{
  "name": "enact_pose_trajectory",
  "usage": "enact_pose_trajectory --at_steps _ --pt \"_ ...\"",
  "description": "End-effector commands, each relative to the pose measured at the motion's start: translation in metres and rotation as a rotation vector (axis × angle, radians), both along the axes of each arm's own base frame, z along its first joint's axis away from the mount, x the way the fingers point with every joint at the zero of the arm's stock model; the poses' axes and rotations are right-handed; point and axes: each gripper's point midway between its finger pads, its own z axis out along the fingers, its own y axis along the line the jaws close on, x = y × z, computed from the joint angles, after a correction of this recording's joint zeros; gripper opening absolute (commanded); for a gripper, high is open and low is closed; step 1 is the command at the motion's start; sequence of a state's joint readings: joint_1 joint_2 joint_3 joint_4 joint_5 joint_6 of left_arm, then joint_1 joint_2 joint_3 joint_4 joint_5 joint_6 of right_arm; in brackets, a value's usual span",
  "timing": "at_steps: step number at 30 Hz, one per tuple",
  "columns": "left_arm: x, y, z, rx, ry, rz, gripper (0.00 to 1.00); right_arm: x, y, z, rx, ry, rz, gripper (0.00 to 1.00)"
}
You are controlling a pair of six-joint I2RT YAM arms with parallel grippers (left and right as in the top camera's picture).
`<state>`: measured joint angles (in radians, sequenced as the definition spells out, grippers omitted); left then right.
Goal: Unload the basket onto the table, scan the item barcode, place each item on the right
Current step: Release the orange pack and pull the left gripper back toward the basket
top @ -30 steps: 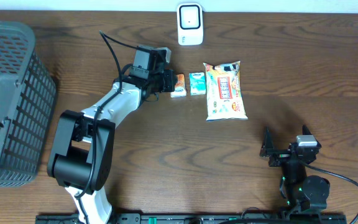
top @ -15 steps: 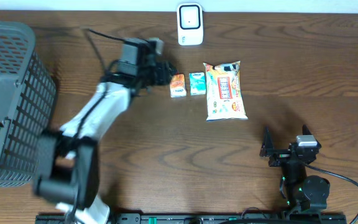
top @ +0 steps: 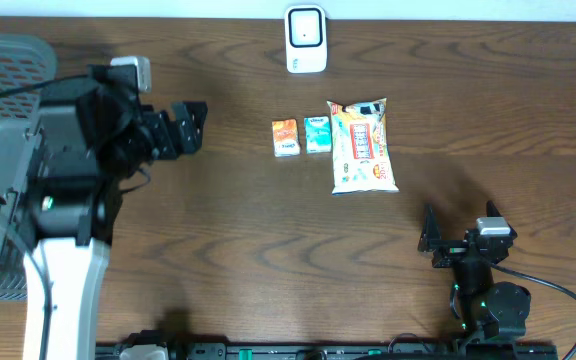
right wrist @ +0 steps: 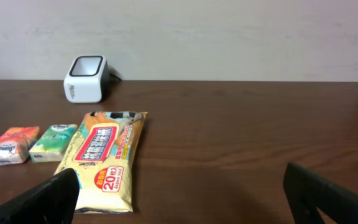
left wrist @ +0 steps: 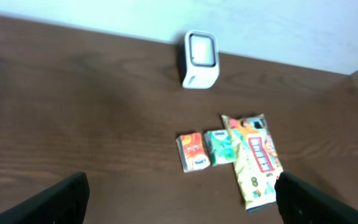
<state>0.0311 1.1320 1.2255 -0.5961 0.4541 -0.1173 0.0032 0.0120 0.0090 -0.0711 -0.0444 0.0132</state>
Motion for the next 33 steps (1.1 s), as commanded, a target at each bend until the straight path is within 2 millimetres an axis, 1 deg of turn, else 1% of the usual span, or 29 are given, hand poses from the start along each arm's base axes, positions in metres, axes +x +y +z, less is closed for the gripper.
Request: enact_pose_trajectory --at_steps 1,3,9,11,14,17,23,33 --pt "-0.012 0.003 0.017 0.054 -0.06 -0.014 0.94 0.0 0.0 -0.001 -0.011 0.001 -0.003 0.99" --pt "-0.019 0.007 0.015 0.069 -0.025 0.009 0.94 0.0 0.0 -0.001 -0.011 0.001 -0.003 0.99" --pt "-0.032 0.02 0.003 0.115 0.123 0.07 0.94 0.0 0.0 -0.001 -0.011 0.001 -0.003 0.99" --pt "-0.035 0.023 0.005 0.126 0.145 0.082 0.95 0.0 0.0 -0.001 -0.011 0.001 -0.003 0.99" --pt "-0.037 0.024 0.013 0.122 0.154 0.091 0.94 0.0 0.0 -0.001 -0.011 0.001 -0.003 0.99" --pt "-0.043 0.026 0.018 0.126 0.203 0.103 0.95 0.0 0.0 -0.001 -0.011 0.001 -0.003 0.99" --pt "-0.058 0.025 0.016 0.165 0.353 0.056 0.96 0.0 0.0 -0.001 -0.011 0.001 -0.003 0.99" --pt "-0.057 0.025 0.02 0.169 0.347 0.052 0.98 0.0 0.0 -0.001 -0.011 0.001 -0.003 0.99"
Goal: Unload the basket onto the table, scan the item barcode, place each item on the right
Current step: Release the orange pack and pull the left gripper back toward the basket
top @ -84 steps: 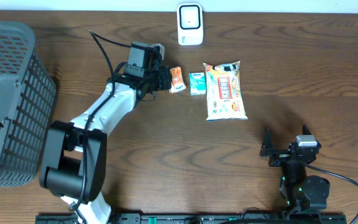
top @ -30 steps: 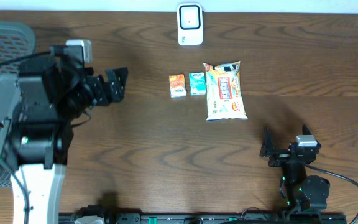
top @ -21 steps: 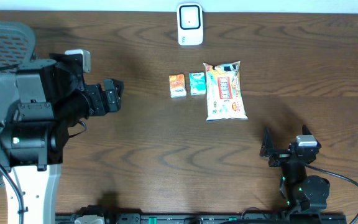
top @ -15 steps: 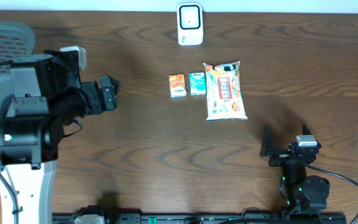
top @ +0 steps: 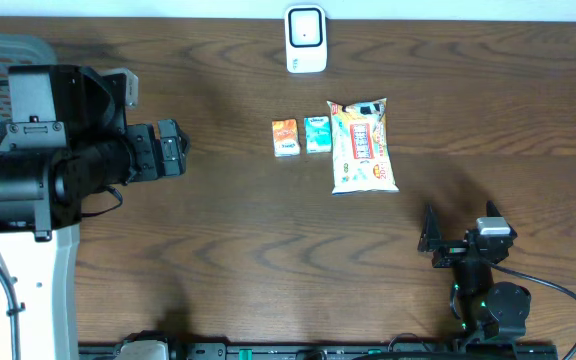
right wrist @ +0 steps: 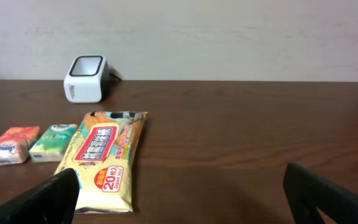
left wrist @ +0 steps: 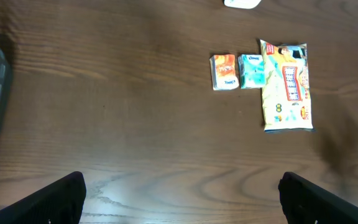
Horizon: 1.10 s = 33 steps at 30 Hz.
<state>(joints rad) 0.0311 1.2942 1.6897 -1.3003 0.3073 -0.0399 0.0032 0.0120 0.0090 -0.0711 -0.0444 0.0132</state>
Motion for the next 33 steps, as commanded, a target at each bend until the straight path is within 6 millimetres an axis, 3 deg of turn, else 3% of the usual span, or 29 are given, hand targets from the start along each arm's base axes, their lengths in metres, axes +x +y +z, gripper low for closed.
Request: enact_pose_trajectory --at_steps 1,4,10,13,33 --pt "0.0 0.003 0.013 0.025 -0.039 -0.007 0.98 0.0 0.0 -0.001 -0.011 0.001 -0.003 0.99" --pt "-0.003 0.003 0.027 0.029 -0.069 -0.01 0.98 0.0 0.0 -0.001 -0.011 0.001 -0.003 0.99" --pt "-0.011 0.007 0.08 0.055 -0.208 0.007 0.99 0.0 0.0 -0.001 -0.011 0.001 -0.003 0.99" --pt "-0.013 0.007 0.095 0.057 -0.255 0.009 0.98 0.0 0.0 -0.001 -0.011 0.001 -0.003 0.99" --pt "-0.005 0.008 0.109 0.06 -0.322 0.008 1.0 0.0 0.0 -0.001 -0.011 0.001 -0.003 0.99"
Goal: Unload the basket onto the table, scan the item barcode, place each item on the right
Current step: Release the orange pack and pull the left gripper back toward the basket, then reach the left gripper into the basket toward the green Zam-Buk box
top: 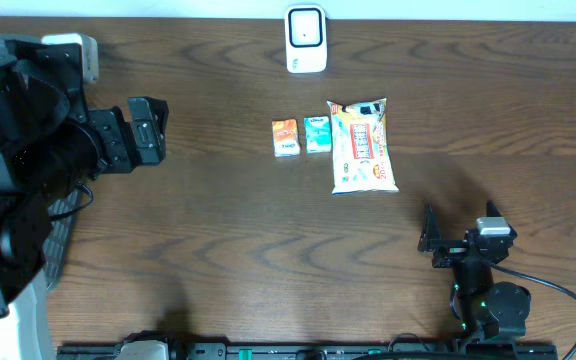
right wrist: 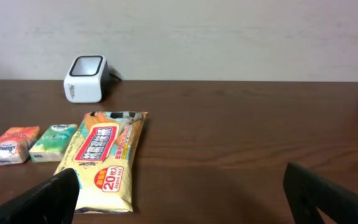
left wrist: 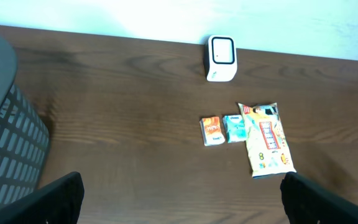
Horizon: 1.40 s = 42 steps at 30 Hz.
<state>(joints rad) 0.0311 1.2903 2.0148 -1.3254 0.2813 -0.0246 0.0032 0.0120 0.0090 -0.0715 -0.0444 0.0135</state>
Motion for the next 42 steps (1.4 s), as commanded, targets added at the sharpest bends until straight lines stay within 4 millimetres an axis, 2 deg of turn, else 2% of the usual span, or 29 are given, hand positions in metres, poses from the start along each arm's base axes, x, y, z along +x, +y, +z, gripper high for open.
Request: enact_pose_trajectory --at_steps 1,13,16,20,24,28,32,37,42 --pt "0.001 0.003 0.004 0.033 -0.023 -0.004 1.0 0.0 0.0 -0.001 -0.011 0.001 -0.003 0.99" --pt "0.022 0.045 0.031 0.063 -0.145 0.274 1.0 0.0 0.0 -0.001 -0.011 0.001 -0.003 0.99" --pt "0.024 0.071 0.039 0.093 -0.181 0.433 1.0 0.0 0.0 -0.001 -0.011 0.001 -0.003 0.99" --pt "0.021 0.106 0.037 0.193 -0.171 0.625 0.99 0.0 0.0 -0.001 -0.011 0.001 -0.003 0.99" --pt "0.019 0.138 0.03 0.28 -0.138 0.816 0.99 0.0 0.0 -0.001 -0.011 0.001 -0.003 0.99" --pt "0.017 0.173 0.024 0.28 -0.128 1.022 0.99 0.0 0.0 -0.001 -0.011 0.001 -0.003 0.99" --pt "0.016 0.208 0.009 0.27 -0.084 1.147 0.99 0.0 0.0 -0.001 -0.011 0.001 -0.003 0.99" --pt "0.005 0.258 -0.01 0.269 -0.018 1.308 0.99 0.0 0.0 -0.001 -0.011 0.001 -0.003 0.99" --pt "0.005 0.289 -0.046 0.152 0.081 1.337 0.99 0.0 0.0 -0.001 -0.011 0.001 -0.003 0.99"
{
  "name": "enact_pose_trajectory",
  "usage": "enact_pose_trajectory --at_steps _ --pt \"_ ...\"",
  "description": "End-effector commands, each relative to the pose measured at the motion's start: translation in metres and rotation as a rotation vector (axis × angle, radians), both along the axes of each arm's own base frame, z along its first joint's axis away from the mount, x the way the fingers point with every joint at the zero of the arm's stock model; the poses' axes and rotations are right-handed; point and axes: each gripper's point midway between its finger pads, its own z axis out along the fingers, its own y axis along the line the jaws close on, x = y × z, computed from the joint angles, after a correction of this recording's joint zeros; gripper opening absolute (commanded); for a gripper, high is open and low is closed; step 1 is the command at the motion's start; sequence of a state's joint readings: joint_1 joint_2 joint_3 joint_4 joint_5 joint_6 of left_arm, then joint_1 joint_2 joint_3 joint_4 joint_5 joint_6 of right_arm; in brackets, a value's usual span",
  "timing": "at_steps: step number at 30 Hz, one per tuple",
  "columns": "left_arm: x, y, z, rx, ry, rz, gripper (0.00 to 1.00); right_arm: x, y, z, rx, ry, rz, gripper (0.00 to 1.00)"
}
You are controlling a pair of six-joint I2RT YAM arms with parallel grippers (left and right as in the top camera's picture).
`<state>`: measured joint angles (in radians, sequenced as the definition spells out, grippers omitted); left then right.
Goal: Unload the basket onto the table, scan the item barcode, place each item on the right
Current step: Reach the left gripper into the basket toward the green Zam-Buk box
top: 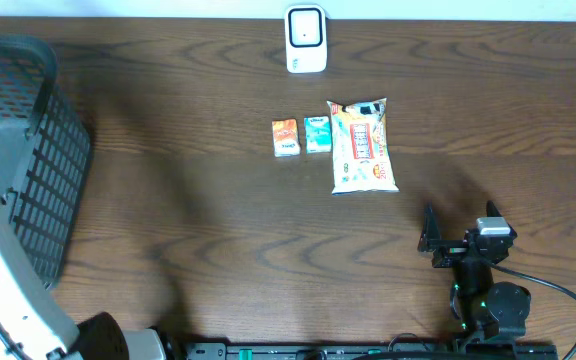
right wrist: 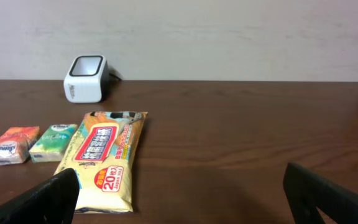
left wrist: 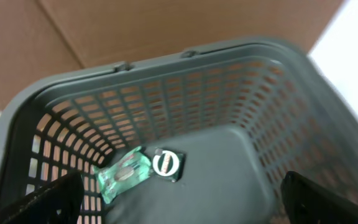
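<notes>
My left gripper [left wrist: 182,208] is open and empty above the inside of a grey mesh basket [left wrist: 241,93]. On the basket floor lie a green packet [left wrist: 124,174] and a dark square packet with a round logo [left wrist: 166,164]. The white scanner [top: 305,40] stands at the table's far edge. In front of it lie an orange pack [top: 285,137], a teal pack [top: 317,134] and a yellow wipes pack [top: 363,147]. My right gripper [top: 430,235] rests open at the near right, facing those packs.
The basket [top: 38,170] fills the table's left end in the overhead view, with the white link of my left arm [top: 8,280] beside it. From the right wrist the scanner [right wrist: 87,78] stands against a pale wall, with the yellow pack [right wrist: 104,158] nearest.
My left gripper has gone from above the table beside the basket to over the basket's inside, looking down at two packets. The right arm and the table items have not moved.
My left gripper was open over the table, left of the small packs and facing the scanner. Then it stood further left, looking down on the table. Then it was by the basket's edge, and now it is above the basket's floor. The right gripper stayed open and still.
</notes>
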<state>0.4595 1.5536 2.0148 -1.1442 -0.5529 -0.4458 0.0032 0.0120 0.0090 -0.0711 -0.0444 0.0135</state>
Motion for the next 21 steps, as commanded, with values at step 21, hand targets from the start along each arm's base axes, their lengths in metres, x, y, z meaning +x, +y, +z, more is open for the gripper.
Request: enact_pose_trajectory --at_steps 21 --pt "-0.042 0.097 -0.218 -0.437 0.302 0.376 0.98 0.0 0.0 -0.001 -0.011 0.001 -0.003 0.99"
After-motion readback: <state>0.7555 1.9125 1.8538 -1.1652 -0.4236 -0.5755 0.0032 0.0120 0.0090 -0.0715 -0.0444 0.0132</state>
